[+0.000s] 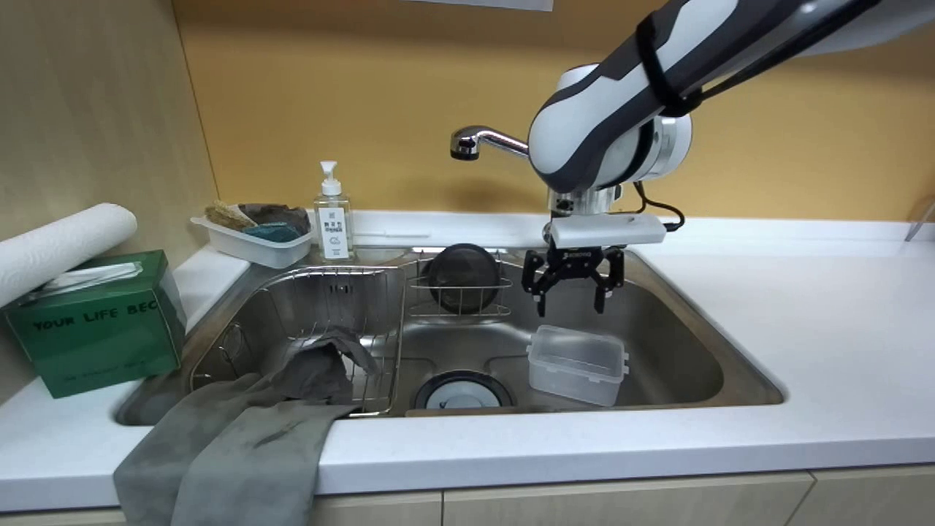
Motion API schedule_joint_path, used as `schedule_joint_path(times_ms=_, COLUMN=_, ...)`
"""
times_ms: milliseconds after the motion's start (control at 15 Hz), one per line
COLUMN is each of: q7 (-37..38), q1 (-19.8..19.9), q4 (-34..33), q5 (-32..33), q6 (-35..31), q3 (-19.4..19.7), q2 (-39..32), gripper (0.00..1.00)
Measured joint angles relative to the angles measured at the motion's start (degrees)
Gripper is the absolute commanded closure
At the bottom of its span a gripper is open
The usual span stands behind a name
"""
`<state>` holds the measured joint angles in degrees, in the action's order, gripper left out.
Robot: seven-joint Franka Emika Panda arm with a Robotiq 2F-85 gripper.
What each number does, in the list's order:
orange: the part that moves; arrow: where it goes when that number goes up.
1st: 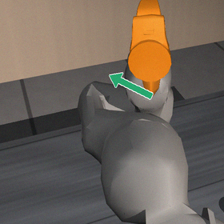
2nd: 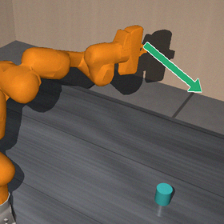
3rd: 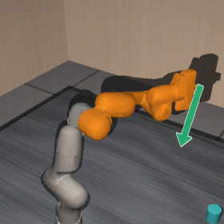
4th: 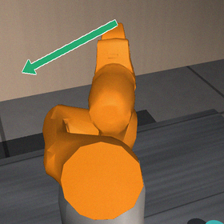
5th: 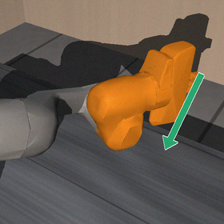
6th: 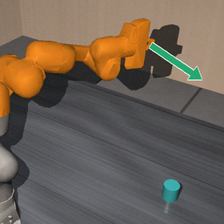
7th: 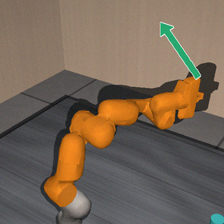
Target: Take the bowl out of the sink
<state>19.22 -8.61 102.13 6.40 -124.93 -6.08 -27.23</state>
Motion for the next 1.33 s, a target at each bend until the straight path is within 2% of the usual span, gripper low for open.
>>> schedule_joint_path(times_ms=333, q7=-7.3, q1=0.0, q4=-7.9, q5=-0.9, q6=0.8, q3=0.6, q2=-8.0, gripper=0.00)
schedule_joint_path(times_ms=800, q7=-7.7, q1=-0.6, q4=-7.9, q5=-0.8, q6=-0.5, q3=1.5, q2=-9.0, gripper=0.00)
schedule_joint_path(times_ms=1333, q7=-12.8, q1=-1.2, q4=-13.1, q5=-0.6, q6=-1.3, q3=2.0, q2=-17.3, gripper=0.00)
